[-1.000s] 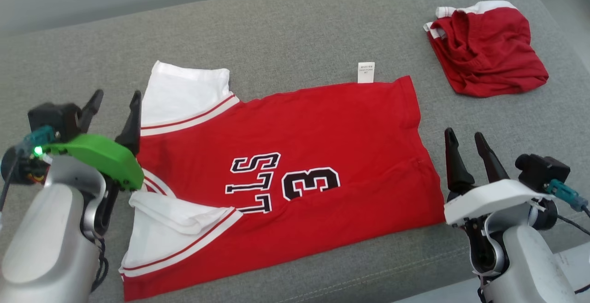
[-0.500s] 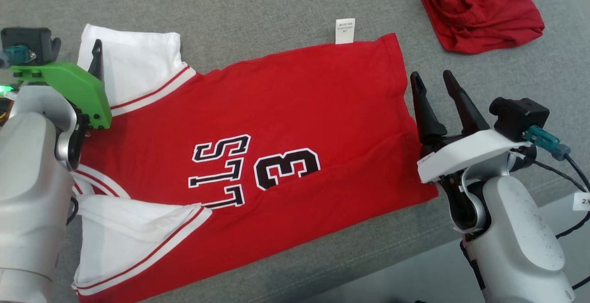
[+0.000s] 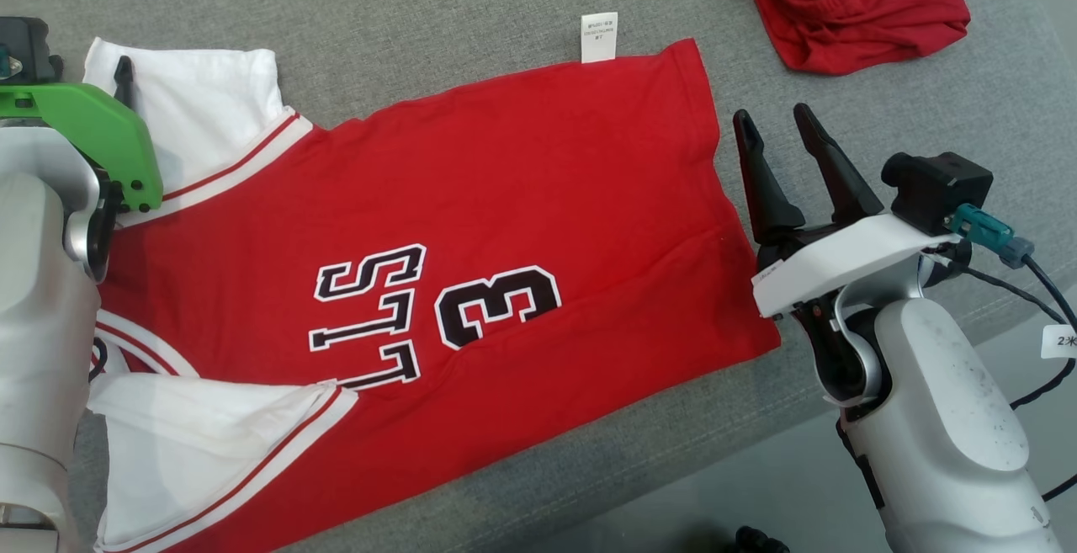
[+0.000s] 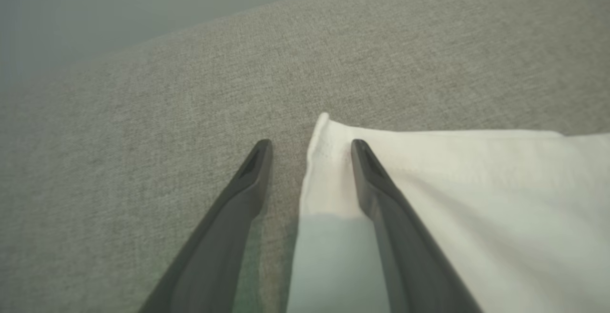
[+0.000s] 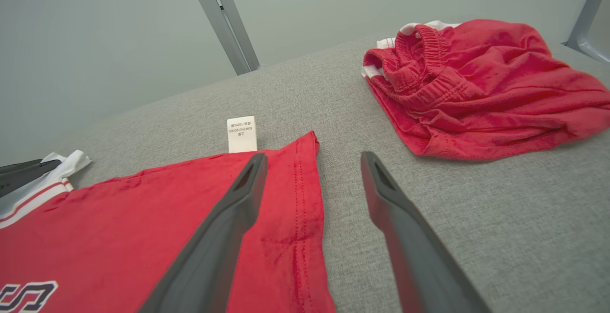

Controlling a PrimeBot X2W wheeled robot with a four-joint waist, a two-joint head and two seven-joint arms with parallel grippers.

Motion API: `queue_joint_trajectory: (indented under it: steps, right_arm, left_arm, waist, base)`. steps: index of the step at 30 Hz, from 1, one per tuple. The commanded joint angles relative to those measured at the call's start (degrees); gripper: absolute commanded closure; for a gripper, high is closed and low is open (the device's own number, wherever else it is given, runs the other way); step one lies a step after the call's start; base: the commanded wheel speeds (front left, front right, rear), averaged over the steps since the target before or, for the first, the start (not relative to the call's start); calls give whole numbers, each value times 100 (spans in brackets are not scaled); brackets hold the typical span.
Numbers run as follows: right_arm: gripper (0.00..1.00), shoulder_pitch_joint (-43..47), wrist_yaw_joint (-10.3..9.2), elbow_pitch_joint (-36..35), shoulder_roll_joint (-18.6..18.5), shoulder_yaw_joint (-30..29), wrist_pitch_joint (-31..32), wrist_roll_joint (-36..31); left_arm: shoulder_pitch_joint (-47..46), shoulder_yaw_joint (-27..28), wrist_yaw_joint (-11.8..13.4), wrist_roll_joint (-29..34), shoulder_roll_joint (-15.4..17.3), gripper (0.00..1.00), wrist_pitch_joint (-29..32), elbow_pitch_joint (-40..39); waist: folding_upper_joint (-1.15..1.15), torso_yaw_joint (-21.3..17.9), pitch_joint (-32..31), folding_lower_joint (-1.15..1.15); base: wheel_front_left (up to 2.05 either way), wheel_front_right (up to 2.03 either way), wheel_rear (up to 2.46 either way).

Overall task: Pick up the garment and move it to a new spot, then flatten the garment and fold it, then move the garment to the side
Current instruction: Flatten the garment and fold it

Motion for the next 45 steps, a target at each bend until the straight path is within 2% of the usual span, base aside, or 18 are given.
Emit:
queue_joint_trajectory:
  steps: [1, 2, 3, 9, 14, 20, 26, 32, 40, 41, 42, 43, 45]
  right_arm:
    - [0, -68, -4, -2, -42, 21, 22, 21]
    - [0, -96, -4, 0, -62, 30, 28, 17]
    - [0, -127, -4, 1, -80, 37, 38, 21]
    - [0, -269, -4, 83, -261, -6, 114, -88]
    - [0, -504, -4, 378, -525, 49, 370, -266]
    - [0, -939, -3, 1124, -944, 297, 843, -593]
    - [0, -1436, -4, 1920, -1160, 479, 1213, -442]
    - [0, -1943, -4, 2750, -1197, 498, 1452, -292]
    - [0, -2398, -4, 3563, -1148, 795, 1822, -177]
    - [5, -2417, -4, 3633, -1141, 818, 1847, -176]
    - [16, -2441, -4, 3682, -1138, 845, 1848, -167]
    - [43, -2468, -4, 3725, -1138, 869, 1828, -155]
    - [68, -2508, -5, 3805, -1145, 924, 1794, -134]
  left_arm:
    - [6, -22, -11, -3, 38, 66, 25, 111]
    - [5, -32, -30, -15, 17, 90, 7, 171]
    - [-6, -39, -50, -30, -3, 100, -8, 225]
    - [64, -119, -122, -49, -207, 100, -413, 377]
    - [128, -165, -288, -120, -393, 100, -861, 341]
    - [216, -451, -469, -19, -564, 100, -1220, 116]
    - [310, -602, -529, -146, -690, 100, -1393, -227]
    - [361, -692, -552, -215, -728, 100, -1406, -536]
    - [479, -717, -546, -322, -684, 100, -1349, -827]
    - [498, -716, -536, -331, -672, 100, -1339, -845]
    - [516, -717, -526, -337, -664, 100, -1327, -870]
    - [533, -713, -517, -353, -653, 100, -1327, -891]
    - [561, -708, -499, -377, -631, 100, -1320, -939]
  waist:
    - [54, -8, 6, -1]
    - [54, -7, 4, -1]
    - [54, -1, 0, -1]
    - [54, 179, -160, -1]
    - [54, 448, -382, -1]
    - [54, 861, -553, -1]
    - [54, 1186, -578, -1]
    - [54, 1402, -459, -1]
    - [54, 1502, -376, -1]
    - [54, 1501, -381, -1]
    - [54, 1499, -385, -1]
    - [54, 1499, -390, -1]
    - [54, 1498, -404, -1]
  base:
    - [0, 0, 0]
    - [0, 0, 0]
    - [0, 0, 0]
    - [0, 0, 0]
    - [0, 0, 0]
    - [0, 0, 0]
    - [0, 0, 0]
    - [0, 0, 0]
    - [0, 0, 0]
    - [0, 0, 0]
    - [0, 0, 0]
    - [0, 0, 0]
    - [0, 0, 0]
